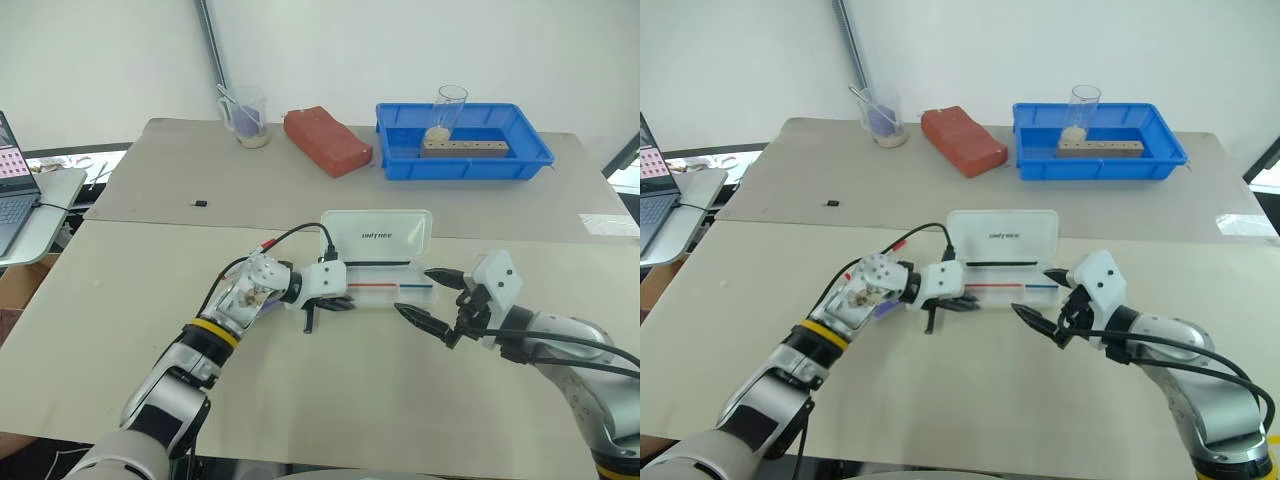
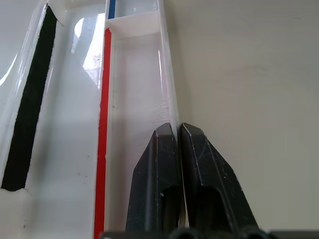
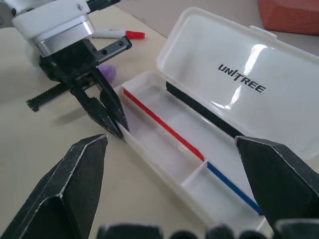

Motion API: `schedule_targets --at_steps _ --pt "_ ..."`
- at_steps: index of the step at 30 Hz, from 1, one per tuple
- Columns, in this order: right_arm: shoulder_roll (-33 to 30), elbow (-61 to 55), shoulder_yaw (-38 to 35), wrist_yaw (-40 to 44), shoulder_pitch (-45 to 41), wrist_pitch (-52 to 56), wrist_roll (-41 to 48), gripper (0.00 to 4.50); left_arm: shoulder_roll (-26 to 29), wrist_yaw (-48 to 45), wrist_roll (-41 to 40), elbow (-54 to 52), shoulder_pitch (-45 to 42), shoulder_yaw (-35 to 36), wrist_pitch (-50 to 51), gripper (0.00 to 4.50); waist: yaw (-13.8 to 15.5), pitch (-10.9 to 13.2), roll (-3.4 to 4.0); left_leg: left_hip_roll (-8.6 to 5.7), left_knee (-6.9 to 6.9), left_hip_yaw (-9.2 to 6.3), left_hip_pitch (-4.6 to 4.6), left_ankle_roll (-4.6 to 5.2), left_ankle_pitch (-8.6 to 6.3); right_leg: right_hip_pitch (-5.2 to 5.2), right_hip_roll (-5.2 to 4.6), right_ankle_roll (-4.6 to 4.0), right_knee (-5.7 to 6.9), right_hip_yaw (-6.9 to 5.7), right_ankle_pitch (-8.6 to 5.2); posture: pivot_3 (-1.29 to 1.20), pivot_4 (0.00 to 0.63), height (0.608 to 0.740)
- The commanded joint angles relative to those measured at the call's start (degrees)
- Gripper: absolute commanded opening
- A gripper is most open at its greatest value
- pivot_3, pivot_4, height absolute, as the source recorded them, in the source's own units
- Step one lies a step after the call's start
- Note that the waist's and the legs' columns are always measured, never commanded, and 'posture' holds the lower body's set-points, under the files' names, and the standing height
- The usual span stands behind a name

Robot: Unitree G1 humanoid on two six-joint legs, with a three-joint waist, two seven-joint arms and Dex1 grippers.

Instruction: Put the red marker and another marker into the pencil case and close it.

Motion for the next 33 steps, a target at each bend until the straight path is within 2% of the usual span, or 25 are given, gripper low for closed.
schedule_targets --at_steps 1,9,13,14,15,16,18,19,20,29,33 --pt "-1.9 -2.1 -1.2 2.2 0.1 1.2 2.5 4.5 2.6 -1.3 0.4 -8.0 3.7 -1.4 3.8 0.07 0.0 0.0 0.01 0.01 0.0 0.0 0.01 0.0 0.0 0.02 0.0 0.0 0.0 0.0 0.0 0.0 0.15 0.74" --pt "-1.8 -1.2 0.6 2.3 -1.3 1.7 3.4 4.5 3.7 0.4 0.6 -15.3 6.7 -2.1 8.0 0.07 0.2 0.0 0.0 -0.01 0.06 -0.06 0.01 0.0 0.0 0.02 -0.03 -0.01 0.0 -0.06 -0.01 0.0 0.15 0.74" --pt "-2.2 0.7 1.4 3.3 -2.8 1.1 2.9 4.5 4.6 -0.7 -0.6 -17.0 6.8 -1.8 8.7 1.39 0.2 0.0 -0.01 -0.01 0.06 -0.07 0.0 0.01 0.0 0.02 -0.02 -0.01 0.01 -0.05 -0.01 0.0 0.15 0.74" --pt "-2.2 1.0 1.5 3.6 -3.0 0.9 2.8 4.5 4.9 -0.8 -0.8 -17.6 6.9 -1.8 8.9 1.96 0.2 0.0 -0.01 -0.01 0.06 -0.08 0.0 0.01 0.0 0.03 -0.02 -0.02 0.01 -0.06 -0.01 0.0 0.15 0.74" --pt "-2.3 1.3 1.7 3.8 -3.3 0.8 2.6 4.5 5.2 -1.0 -1.0 -18.2 6.9 -1.6 9.2 2.29 0.2 0.0 0.01 -0.01 0.06 -0.08 -0.01 0.01 0.01 0.02 -0.02 -0.02 0.01 -0.05 -0.01 0.0 0.15 0.74" --pt "-2.4 1.5 1.9 4.0 -3.6 0.7 2.5 4.5 5.4 -1.1 -1.2 -18.7 6.9 -1.5 9.4 2.85 0.2 0.0 0.01 -0.01 0.06 -0.08 -0.01 0.01 0.01 0.02 -0.02 -0.02 0.01 -0.05 -0.01 0.0 0.15 0.74" --pt "-2.4 1.7 2.2 4.2 -4.1 0.7 2.5 4.5 6.1 -1.5 -1.6 -19.8 7.0 -1.2 9.5 3.68 0.2 0.0 0.01 -0.01 0.06 -0.08 -0.02 0.01 0.01 0.01 -0.02 -0.02 0.01 -0.06 -0.02 0.0 0.15 0.74" --pt "-2.4 1.7 2.3 4.2 -4.4 0.9 2.5 4.5 6.5 -1.8 -1.8 -20.4 6.9 -1.1 9.6 4.32 0.2 0.0 0.01 -0.01 0.06 -0.08 -0.02 0.01 0.01 0.01 -0.02 -0.02 0.01 -0.06 -0.02 0.0 0.15 0.74" --pt "-2.5 1.6 2.1 4.4 -4.7 1.2 2.9 4.5 7.0 -2.2 -2.2 -21.4 6.9 -0.8 10.1 4.47 0.2 0.0 0.0 -0.01 0.06 -0.08 -0.02 0.01 0.01 0.01 -0.02 -0.02 0.01 -0.06 -0.02 0.0 0.15 0.74" --pt "-3.8 1.2 -0.8 4.5 -7.8 4.8 7.2 4.5 11.9 -6.1 -6.8 -29.0 4.6 1.5 15.5 4.47 0.2 0.0 0.0 0.0 0.06 -0.08 -0.03 0.02 0.01 0.01 -0.02 -0.03 0.03 -0.06 -0.02 0.0 0.15 0.74" --pt "-4.2 0.0 -0.6 4.2 -8.8 5.5 8.3 4.5 12.1 -3.1 -10.4 -28.9 0.7 7.9 21.5 4.47 0.3 0.0 -0.01 0.0 0.07 -0.09 -0.03 0.02 0.01 -0.02 -0.02 -0.02 0.04 -0.1 -0.03 0.0 0.15 0.74"
